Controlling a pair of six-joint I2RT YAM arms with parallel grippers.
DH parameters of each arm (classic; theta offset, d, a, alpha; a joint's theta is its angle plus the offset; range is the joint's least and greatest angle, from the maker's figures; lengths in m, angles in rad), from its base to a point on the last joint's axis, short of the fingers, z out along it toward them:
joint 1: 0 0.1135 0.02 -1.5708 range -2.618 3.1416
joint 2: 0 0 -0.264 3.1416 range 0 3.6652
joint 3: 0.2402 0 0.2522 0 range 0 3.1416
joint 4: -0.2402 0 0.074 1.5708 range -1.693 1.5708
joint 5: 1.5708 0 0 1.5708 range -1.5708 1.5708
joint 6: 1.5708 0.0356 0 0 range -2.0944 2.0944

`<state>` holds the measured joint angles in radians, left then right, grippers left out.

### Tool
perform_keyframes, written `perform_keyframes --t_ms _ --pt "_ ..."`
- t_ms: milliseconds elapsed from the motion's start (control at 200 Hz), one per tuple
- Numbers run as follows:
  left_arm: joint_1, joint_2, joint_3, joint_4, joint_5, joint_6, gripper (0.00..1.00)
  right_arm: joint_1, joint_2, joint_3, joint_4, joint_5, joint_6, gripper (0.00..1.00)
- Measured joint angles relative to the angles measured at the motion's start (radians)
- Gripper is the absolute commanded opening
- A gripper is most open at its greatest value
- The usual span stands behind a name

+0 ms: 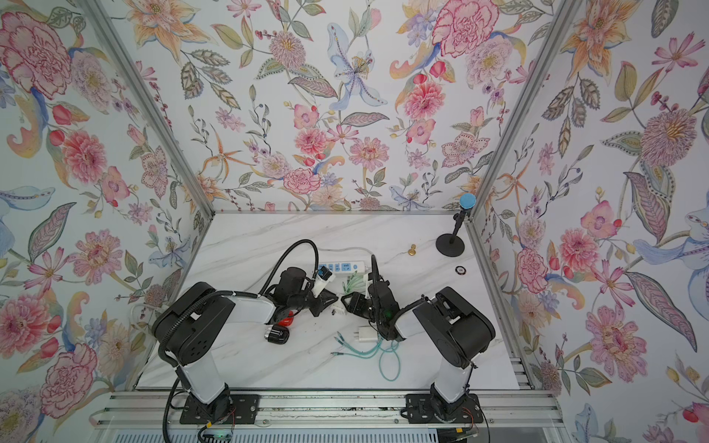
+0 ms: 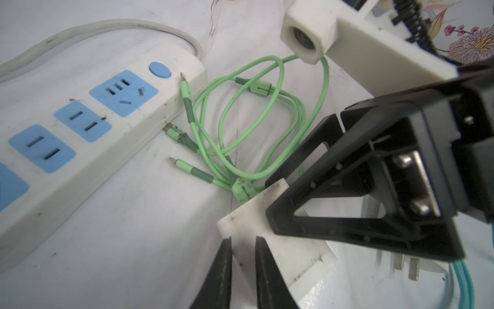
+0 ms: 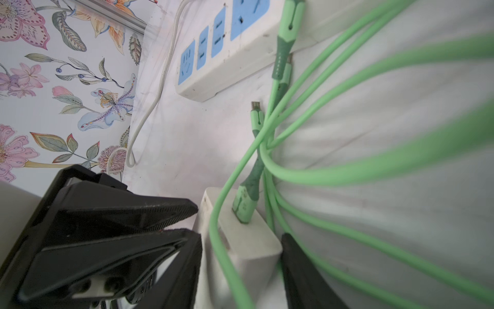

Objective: Charge the electric shaver
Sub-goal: Adjust the plug at the center of the board.

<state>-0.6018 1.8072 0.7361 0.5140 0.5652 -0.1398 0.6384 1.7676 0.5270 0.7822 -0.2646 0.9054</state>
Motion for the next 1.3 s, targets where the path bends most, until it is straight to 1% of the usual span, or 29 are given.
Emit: perform_keyframes --t_ms 70,320,460,771,871,1061,1176,1296 --pt "0.000 0.004 0.000 0.010 0.000 0.000 0.18 0.000 0.006 0.000 0.011 -0.002 0.003 0.51" --pt "0.002 0.015 0.000 0.048 -0.017 -0.007 0.18 -0.008 0.021 -0.005 0.060 -0.005 0.044 0.36" --pt "0.003 0.014 -0.002 0.049 -0.019 -0.007 0.19 -0.008 0.021 -0.009 0.072 -0.005 0.057 0.30" --pt "0.039 -0.052 -0.070 0.041 -0.020 -0.016 0.21 -0.008 0.012 -0.019 0.087 -0.016 0.060 0.28" --pt "0.041 -0.078 -0.101 0.047 -0.018 -0.035 0.22 -0.007 -0.021 -0.019 0.040 -0.007 0.047 0.28" --pt "0.034 -0.078 -0.122 0.085 -0.001 -0.082 0.22 -0.003 -0.094 -0.009 -0.096 0.029 -0.006 0.28" --pt "0.021 -0.068 -0.121 0.112 0.008 -0.099 0.21 -0.002 -0.110 -0.004 -0.132 0.042 -0.019 0.29" --pt "-0.001 -0.051 -0.121 0.119 0.013 -0.116 0.21 0.026 -0.129 0.000 -0.163 0.071 -0.027 0.29"
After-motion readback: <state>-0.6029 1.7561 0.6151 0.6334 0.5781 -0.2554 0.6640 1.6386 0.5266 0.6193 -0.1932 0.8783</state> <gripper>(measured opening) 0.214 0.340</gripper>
